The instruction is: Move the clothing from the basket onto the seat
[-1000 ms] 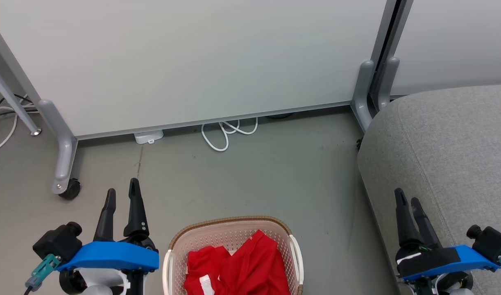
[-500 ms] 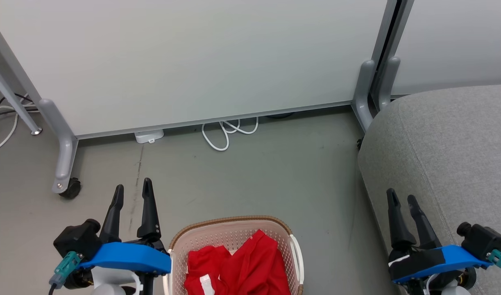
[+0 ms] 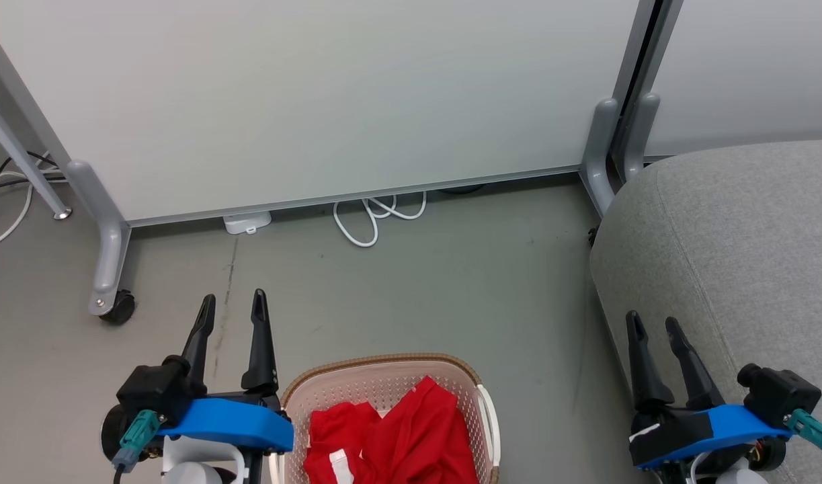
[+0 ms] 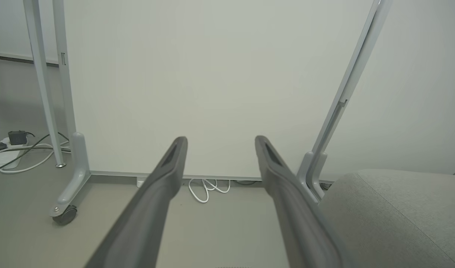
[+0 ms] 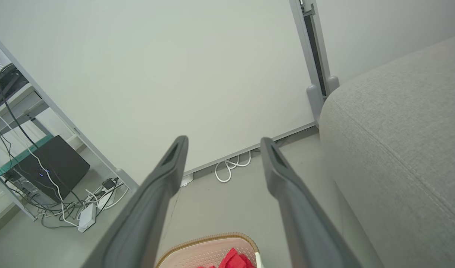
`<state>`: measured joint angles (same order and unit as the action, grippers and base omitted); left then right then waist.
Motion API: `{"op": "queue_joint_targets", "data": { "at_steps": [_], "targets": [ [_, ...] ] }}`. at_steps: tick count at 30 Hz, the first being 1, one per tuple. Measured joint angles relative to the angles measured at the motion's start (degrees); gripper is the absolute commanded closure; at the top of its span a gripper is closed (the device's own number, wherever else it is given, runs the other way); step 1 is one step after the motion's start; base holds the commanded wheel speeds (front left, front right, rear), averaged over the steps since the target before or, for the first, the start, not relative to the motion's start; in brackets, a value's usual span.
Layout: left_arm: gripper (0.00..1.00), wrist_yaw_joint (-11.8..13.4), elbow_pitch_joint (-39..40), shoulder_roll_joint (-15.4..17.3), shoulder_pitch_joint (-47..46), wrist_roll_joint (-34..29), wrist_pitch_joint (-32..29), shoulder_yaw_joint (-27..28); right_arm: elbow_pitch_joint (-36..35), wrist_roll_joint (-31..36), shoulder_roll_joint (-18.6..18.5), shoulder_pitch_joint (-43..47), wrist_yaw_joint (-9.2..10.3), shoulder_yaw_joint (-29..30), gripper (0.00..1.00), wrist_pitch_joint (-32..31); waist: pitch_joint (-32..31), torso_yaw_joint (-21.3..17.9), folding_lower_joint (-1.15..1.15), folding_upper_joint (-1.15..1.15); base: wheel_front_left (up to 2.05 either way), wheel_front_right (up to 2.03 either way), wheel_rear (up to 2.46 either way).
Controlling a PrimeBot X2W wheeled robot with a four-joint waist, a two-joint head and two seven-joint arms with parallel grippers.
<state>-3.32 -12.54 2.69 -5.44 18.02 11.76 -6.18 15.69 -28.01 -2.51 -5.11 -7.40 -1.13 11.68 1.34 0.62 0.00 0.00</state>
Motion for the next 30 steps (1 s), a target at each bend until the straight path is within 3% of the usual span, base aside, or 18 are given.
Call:
{"op": "queue_joint_targets", "data": {
  "at_steps": [15,30],
  "targets": [
    [0.0,-0.97,-0.51,0.07,-0.27,-6.46,1.79,-1.36,0.31,6.46,-0.1,-0.16,-0.01,-0.58,0.0,1.8,0.11,0.51,0.0,0.0,0.0,0.0,0.0],
    [0.0,-2.12,-3.22,0.12,-0.37,-9.03,3.23,-1.75,0.89,12.03,-0.18,-0.37,-0.02,-1.23,0.0,3.34,0.18,0.6,0.0,0.0,0.0,0.0,0.0]
  ]
}}
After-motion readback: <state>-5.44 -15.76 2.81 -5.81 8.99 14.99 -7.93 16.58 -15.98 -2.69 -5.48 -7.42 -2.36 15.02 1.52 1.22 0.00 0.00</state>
